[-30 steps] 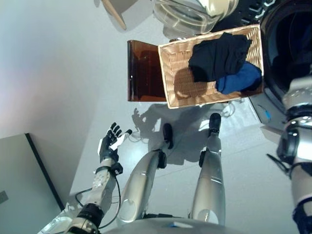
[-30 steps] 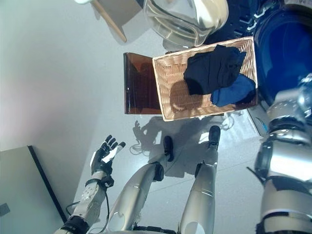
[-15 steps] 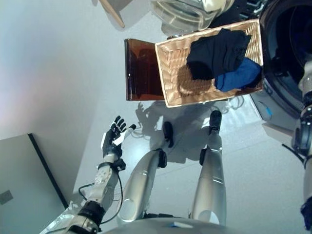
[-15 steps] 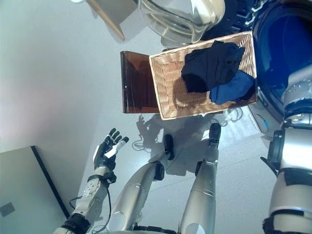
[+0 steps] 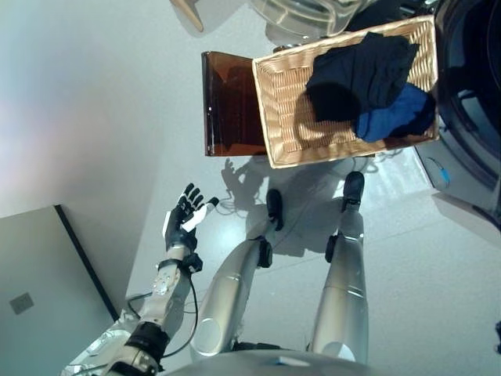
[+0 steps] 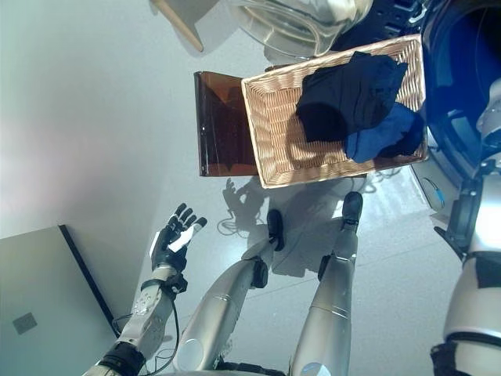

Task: Pick up the clothes and place them into the washing machine

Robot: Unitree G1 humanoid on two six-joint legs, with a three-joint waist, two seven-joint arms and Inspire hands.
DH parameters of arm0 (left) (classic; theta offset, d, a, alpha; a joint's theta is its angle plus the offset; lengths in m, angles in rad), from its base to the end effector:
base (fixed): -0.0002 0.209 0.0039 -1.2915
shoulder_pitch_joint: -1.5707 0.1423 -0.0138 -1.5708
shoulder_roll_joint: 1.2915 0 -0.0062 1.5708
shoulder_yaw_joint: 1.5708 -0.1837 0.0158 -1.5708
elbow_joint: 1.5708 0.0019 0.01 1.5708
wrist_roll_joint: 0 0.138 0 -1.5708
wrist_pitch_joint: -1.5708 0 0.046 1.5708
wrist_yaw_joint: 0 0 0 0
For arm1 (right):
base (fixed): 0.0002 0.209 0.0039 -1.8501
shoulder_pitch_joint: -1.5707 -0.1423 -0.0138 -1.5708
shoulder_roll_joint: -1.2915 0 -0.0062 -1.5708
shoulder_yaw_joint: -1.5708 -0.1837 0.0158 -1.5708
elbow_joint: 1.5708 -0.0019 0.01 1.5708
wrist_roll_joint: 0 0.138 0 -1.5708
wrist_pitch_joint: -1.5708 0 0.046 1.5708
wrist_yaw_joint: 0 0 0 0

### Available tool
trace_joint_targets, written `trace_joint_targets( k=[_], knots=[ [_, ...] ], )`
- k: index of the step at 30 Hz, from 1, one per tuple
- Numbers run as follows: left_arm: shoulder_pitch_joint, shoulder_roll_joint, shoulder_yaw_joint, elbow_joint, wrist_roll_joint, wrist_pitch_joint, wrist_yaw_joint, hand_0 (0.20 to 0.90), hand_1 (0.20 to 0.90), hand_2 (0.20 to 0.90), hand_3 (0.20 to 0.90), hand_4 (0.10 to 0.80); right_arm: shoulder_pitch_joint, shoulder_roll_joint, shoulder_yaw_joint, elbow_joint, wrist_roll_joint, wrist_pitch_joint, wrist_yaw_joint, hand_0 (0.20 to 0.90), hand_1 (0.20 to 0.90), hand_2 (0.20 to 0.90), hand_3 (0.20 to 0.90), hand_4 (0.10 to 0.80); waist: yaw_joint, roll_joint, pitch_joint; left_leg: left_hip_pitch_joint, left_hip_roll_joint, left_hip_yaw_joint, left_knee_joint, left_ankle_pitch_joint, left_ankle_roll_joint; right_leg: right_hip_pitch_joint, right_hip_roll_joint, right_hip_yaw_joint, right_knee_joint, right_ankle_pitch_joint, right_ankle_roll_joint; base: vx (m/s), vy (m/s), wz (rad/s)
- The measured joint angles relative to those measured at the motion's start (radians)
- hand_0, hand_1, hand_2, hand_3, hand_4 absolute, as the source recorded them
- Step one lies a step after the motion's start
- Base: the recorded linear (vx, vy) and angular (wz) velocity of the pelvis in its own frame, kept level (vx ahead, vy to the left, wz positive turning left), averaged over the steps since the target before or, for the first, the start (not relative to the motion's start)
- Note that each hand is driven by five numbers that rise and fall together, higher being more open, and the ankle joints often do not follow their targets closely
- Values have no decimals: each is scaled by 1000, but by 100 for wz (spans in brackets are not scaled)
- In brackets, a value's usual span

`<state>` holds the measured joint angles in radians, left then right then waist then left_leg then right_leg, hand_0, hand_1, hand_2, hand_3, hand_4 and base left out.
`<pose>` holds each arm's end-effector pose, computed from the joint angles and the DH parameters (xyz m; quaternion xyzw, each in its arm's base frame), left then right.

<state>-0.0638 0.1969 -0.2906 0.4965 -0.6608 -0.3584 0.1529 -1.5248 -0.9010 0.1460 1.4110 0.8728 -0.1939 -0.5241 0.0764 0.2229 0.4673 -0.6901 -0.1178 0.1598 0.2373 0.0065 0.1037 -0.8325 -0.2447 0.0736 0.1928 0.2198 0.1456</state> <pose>0.1936 0.1573 -0.0228 -0.1802 0.0929 0.0674 0.9769 0.3110 -0.3406 0.3352 0.2249 -0.2273 -0.4761 0.8192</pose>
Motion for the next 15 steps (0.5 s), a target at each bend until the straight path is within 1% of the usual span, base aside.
trace_joint_targets(
  k=[1,2,15],
  knots=[
    [0,0,0,0,0,0,0,900,900,900,900,800,-1,0,0,0,0,0,0,543,543,543,543,545,0,0,0,0,0,0,0,0,0,0,0,0,0,0,0,0,0,0],
    [0,0,0,0,0,0,1,900,900,900,900,800,-1,0,-1,1,1,0,-1,900,900,900,900,800,0,0,0,0,0,0,0,0,-1,-1,0,0,2,0,0,0,0,0],
    [0,0,0,0,0,0,8,900,900,900,900,800,-17,0,-1,29,2,0,-5,900,900,900,900,800,-1,0,0,0,0,-1,1,4,0,-3,0,-1,11,-2,-2,0,0,0]
  ],
)
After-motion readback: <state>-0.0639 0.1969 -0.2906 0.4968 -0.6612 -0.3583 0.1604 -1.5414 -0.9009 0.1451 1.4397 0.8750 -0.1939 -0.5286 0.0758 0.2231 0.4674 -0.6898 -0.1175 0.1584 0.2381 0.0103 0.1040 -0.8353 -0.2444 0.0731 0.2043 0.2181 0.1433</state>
